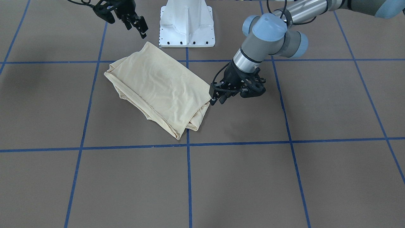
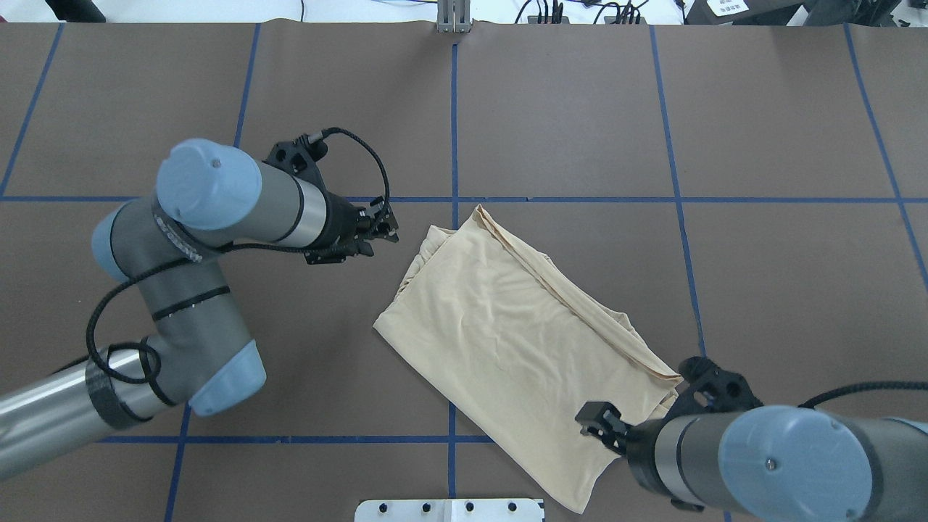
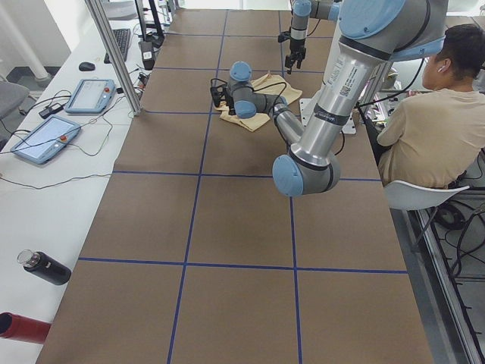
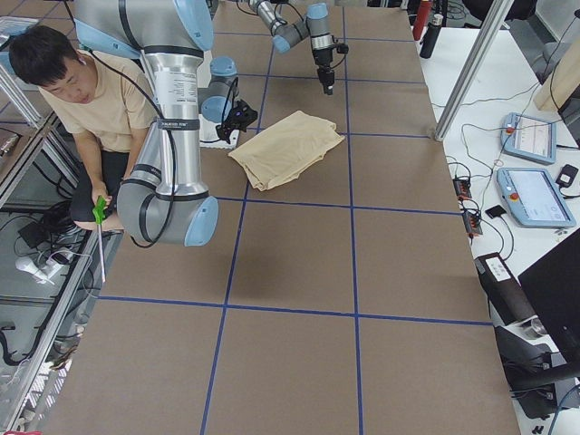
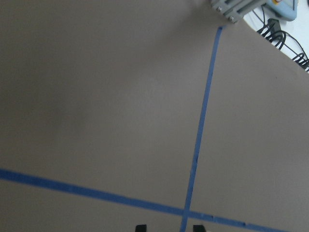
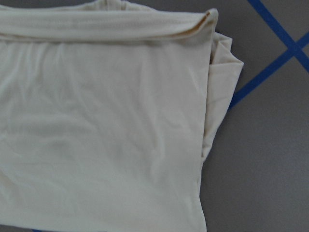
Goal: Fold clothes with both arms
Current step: 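Bring the left gripper to the folded shirt beside the right gripper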
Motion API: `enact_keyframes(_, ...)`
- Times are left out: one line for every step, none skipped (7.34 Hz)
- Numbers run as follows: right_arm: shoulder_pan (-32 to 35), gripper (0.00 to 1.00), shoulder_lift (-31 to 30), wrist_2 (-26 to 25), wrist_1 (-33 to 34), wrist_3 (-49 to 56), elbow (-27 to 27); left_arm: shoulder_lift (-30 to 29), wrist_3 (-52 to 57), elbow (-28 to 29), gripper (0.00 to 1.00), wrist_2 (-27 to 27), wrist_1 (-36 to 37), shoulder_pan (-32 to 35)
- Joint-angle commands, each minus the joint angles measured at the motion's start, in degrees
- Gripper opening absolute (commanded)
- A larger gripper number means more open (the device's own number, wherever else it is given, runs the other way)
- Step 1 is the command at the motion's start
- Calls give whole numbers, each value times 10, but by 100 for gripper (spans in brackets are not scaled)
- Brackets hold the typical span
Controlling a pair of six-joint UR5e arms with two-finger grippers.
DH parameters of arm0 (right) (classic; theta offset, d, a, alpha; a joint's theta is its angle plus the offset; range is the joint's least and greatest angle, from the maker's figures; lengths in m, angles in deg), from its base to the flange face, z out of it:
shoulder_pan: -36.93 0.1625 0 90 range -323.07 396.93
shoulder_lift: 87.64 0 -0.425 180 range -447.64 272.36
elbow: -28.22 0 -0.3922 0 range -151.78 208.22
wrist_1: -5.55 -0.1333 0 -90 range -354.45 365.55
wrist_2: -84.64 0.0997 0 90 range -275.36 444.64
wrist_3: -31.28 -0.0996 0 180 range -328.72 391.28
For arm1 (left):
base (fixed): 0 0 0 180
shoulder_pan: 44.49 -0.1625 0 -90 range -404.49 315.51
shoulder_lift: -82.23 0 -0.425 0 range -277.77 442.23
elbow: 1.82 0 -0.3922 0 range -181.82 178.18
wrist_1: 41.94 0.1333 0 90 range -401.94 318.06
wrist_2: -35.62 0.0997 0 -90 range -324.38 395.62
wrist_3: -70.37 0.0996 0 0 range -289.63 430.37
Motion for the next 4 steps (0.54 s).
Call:
enact_keyframes(113,100,65,3,0,43,64,50,-22,-23,55,56,42,-69)
enact_keyframes(131,100,87,3,1,57,87,41,-51,-19,55,57,43,-86)
enact_keyframes(134,100,90,3,1,57,96,32,-51,-13,55,57,43,-90)
enact_keyframes(134,100,91,4,1,57,96,31,-52,-13,54,57,43,-91)
